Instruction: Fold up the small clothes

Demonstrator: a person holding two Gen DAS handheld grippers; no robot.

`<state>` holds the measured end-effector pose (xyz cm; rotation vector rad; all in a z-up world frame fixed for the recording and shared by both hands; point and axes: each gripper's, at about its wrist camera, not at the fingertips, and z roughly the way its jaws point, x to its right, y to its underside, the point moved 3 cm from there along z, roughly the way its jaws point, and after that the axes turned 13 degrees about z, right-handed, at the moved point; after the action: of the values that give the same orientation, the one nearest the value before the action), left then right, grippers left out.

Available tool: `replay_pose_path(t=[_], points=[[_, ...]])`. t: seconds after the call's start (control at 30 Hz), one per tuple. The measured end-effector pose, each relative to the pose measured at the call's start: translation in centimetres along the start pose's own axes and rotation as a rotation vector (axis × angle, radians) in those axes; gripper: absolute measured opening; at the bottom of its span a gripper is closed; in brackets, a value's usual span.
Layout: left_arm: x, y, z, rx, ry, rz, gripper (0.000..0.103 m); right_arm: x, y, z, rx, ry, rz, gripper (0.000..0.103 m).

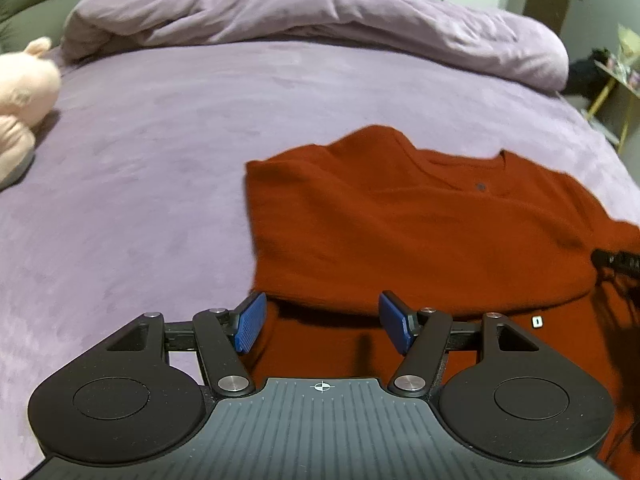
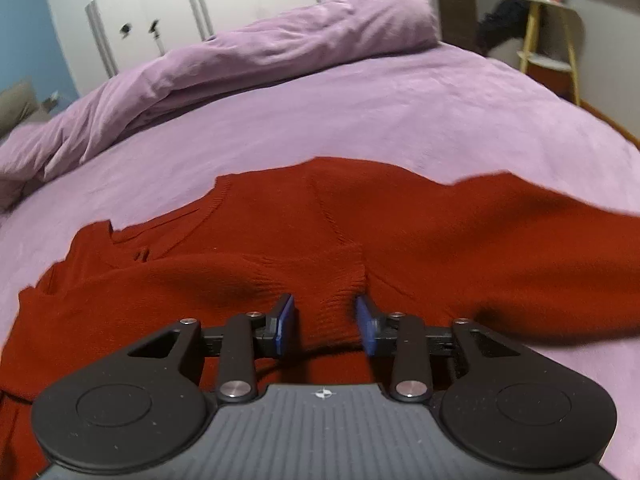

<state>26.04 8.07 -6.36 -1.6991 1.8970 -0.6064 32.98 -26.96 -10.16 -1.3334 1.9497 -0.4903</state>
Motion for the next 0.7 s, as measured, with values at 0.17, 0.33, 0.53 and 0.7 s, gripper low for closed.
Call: replay_pose_path(t=[0.17,0.33,0.53,0.7], points=[[0.9,-0.2,0.9,-0.02,0.0,0.026,0.068,-0.8,0.0,0.5,0.006,-0.002,-0.1,0.004],[1.0,-0.4,1.2,-0.019,-0.008,0.027,0.068,-1.1,-0.9,0.1,0.13,0.073,-0.206,0.003],[0.9,-0.2,1.7,-0.025,-0.022,0.043,0.068,-0.7,-1.0,1.0,0.149,0.128,-0.243,0.003],[0.2,0.3,1.5,-0.03,-0.036,0.038,0.068,-0.4,-0.9,1.3,0.142,0.202,-0.232,0.009]])
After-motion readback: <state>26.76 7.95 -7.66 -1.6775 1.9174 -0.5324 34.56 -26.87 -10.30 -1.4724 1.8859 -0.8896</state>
